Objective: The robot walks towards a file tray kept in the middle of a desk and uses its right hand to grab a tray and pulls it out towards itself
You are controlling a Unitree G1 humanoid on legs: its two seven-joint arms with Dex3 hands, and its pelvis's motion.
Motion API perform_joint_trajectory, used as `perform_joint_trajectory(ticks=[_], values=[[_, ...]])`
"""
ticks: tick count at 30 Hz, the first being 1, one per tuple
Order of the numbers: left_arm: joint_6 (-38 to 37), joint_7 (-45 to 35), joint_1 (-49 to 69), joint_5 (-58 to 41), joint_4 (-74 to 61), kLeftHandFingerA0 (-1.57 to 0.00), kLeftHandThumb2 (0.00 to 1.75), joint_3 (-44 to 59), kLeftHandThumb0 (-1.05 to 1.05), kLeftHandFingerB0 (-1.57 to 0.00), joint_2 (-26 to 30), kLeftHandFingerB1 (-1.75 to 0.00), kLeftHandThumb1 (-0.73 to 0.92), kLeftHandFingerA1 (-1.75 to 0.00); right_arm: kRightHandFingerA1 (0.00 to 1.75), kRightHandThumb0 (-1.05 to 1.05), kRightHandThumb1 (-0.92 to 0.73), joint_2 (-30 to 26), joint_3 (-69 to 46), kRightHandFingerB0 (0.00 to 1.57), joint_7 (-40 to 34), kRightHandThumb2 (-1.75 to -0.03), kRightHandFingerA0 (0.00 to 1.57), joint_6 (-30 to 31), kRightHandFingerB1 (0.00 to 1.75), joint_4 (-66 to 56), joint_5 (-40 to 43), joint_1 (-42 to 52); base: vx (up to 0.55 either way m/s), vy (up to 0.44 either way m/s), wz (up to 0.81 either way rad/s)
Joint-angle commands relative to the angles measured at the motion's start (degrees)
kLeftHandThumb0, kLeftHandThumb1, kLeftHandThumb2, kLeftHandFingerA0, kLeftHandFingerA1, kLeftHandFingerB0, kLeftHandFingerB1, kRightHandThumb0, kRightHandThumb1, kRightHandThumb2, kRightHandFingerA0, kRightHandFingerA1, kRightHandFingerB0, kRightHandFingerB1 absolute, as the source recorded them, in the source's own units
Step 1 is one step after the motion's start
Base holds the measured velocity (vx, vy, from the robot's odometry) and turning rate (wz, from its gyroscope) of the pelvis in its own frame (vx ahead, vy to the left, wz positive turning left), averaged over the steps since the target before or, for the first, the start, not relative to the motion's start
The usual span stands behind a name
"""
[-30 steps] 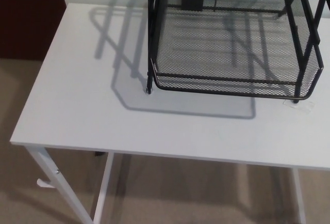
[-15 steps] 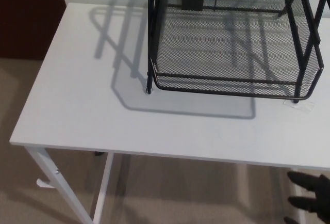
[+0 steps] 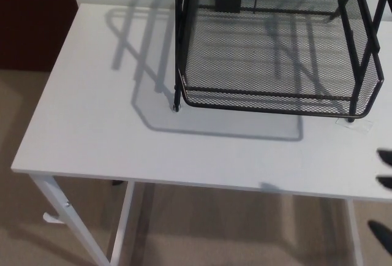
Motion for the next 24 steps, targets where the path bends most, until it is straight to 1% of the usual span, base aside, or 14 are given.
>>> perform_joint_trajectory(ticks=[1,2,3,6,9,10,11,12,16,17,19,20,21,24], values=[[0.1,-1.3,0.2,-0.1,-1.2,-0.52,0.56,-0.1,-0.6,-0.37,2.4,-0.52,0.38,-0.43,0.69,-0.48,-0.43,-5.3,-5.3,0.25,1.3,-0.73,0.32,3.1,0.58,-27.3,-9.8,-17.3,0.0,0.0,0.0],[0.2,-1.4,0.1,-0.2,-1.2,-0.45,0.77,0.0,-0.61,-0.35,2.4,-0.58,0.27,-0.54,0.66,-0.49,-0.44,-5.4,-4.5,0.24,2.7,-0.74,0.3,5.2,0.57,-27.3,-12.8,-19.5,0.0,0.0,0.0],[0.0,-1.2,-0.1,0.0,-0.7,-0.51,0.56,-0.1,-0.58,-0.37,2.4,-0.52,0.37,-0.44,0.64,-0.52,-0.46,-6.2,-3.3,0.22,5.3,-0.75,0.25,8.6,0.57,-27.3,-17.8,-22.6,0.0,0.0,0.0],[-1.1,-1.5,0.1,0.4,-0.5,-0.49,0.56,-0.4,-0.62,-0.36,2.7,-0.52,0.38,-0.44,0.61,-0.53,-0.57,-8.4,1.6,0.18,8.5,-0.58,0.14,13.9,0.5,-26.0,-26.4,-28.4,0.0,0.0,0.0],[-0.9,-1.3,-0.3,0.4,-1.0,-0.49,0.56,-0.4,-0.61,-0.36,2.9,-0.52,0.38,-0.43,0.57,-0.38,-0.31,-7.5,7.1,0.0,10.5,-0.9,0.05,15.6,0.52,-21.8,-31.4,-34.6,0.0,0.0,0.0],[-0.9,-1.3,-0.4,0.4,-0.9,-0.49,0.56,-0.4,-0.61,-0.37,2.9,-0.52,0.38,-0.43,0.5,-0.75,-0.45,-7.3,8.4,0.07,11.3,-0.81,0.01,16.1,0.54,-20.9,-32.3,-35.8,0.0,0.0,0.0],[-1.3,-1.6,-0.2,0.3,-0.8,-0.49,0.56,-0.3,-0.6,-0.37,2.8,-0.52,0.38,-0.43,0.55,-0.76,-0.45,-7.0,10.1,0.09,11.9,-0.81,0.01,16.4,0.55,-19.4,-33.7,-37.5,0.0,0.0,0.0],[-1.5,-1.6,-0.2,0.4,-0.8,-0.44,0.76,-0.4,-0.62,-0.35,2.8,-0.59,0.27,-0.53,0.58,-0.39,-0.21,-6.5,12.0,0.0,12.6,-0.86,0.06,17.2,0.52,-17.6,-34.7,-39.3,0.0,0.0,0.0],[-1.1,-1.9,-0.3,0.0,-1.1,-0.51,0.55,-0.2,-0.63,-0.37,2.5,-0.53,0.36,-0.43,0.57,-0.39,-0.17,-5.9,16.5,0.0,14.7,-0.84,0.05,20.3,0.52,-12.0,-38.2,-44.4,0.0,0.0,0.0],[-1.1,-1.5,-0.1,0.4,-1.7,-0.51,0.54,-0.6,-0.66,-0.37,2.6,-0.53,0.38,-0.43,0.5,-0.7,-0.4,-5.7,17.7,0.09,14.9,-0.81,0.01,20.9,0.53,-9.8,-39.4,-45.8,0.0,0.0,0.0],[-1.1,-1.0,0.0,0.9,-2.0,-0.54,0.55,-0.8,-0.63,-0.37,2.8,-0.53,0.38,-0.43,0.57,-0.37,-0.1,-5.6,20.5,0.0,15.3,-0.79,0.05,21.8,0.51,-3.8,-42.7,-49.1,0.0,0.0,0.0],[-1.2,-0.8,0.0,1.0,-2.2,-0.54,0.55,-0.9,-0.63,-0.37,2.9,-0.53,0.38,-0.43,0.57,-0.37,-0.1,-5.8,21.1,0.0,15.5,-0.79,0.05,22.1,0.51,-2.6,-43.4,-49.8,0.0,0.0,0.0],[-1.1,-1.0,0.0,1.0,-2.4,-0.54,0.56,-1.0,-0.62,-0.37,2.9,-0.53,0.38,-0.43,0.44,-0.74,-0.43,-6.1,22.4,0.12,17.1,-0.54,0.03,23.4,0.39,-0.5,-45.4,-51.3,0.0,0.0,0.0],[-0.5,0.7,-1.1,2.4,-1.2,-0.55,0.54,-1.8,-0.61,-0.37,3.1,-0.5,0.38,-0.41,0.4,-0.63,-0.35,-6.1,24.6,0.08,17.4,-0.78,0.02,24.9,0.44,3.8,-49.0,-52.9,0.0,0.0,0.0]])
